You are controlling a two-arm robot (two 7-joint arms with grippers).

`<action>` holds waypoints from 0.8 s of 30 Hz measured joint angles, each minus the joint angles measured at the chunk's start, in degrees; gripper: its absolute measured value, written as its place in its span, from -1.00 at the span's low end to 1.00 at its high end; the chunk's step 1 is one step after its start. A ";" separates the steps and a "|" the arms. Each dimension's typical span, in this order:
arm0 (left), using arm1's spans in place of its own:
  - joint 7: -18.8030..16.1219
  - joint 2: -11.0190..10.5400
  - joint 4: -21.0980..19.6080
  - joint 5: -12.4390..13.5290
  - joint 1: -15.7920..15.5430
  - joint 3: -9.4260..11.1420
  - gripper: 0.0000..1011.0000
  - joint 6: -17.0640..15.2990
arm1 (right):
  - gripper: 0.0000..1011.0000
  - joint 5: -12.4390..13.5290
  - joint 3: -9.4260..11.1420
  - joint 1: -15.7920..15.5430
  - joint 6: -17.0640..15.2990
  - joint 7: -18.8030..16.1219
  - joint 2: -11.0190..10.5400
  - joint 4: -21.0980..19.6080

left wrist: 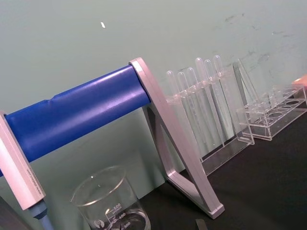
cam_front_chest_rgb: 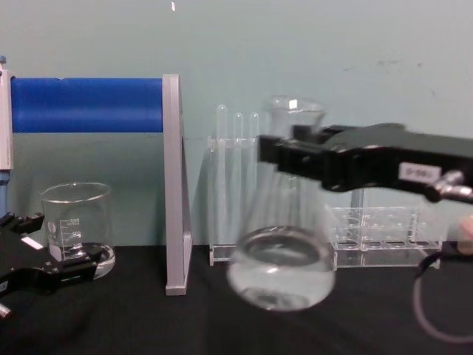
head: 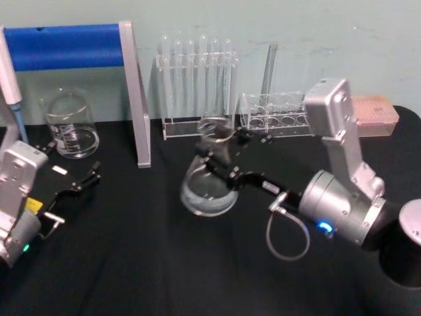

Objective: Grasp the erlenmeyer flask with one hand, shake it three times, then place it back.

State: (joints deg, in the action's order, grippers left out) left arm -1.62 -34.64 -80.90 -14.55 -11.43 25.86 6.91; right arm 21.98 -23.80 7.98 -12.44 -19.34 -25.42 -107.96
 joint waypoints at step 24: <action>0.00 0.00 0.00 0.00 0.00 0.00 0.98 0.00 | -0.10 -3.02 11.48 1.98 1.33 5.56 0.36 6.78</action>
State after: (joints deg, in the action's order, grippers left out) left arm -1.62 -34.65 -80.90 -14.55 -11.43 25.86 6.91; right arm 18.96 -12.32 9.96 -11.10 -13.78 -25.05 -101.18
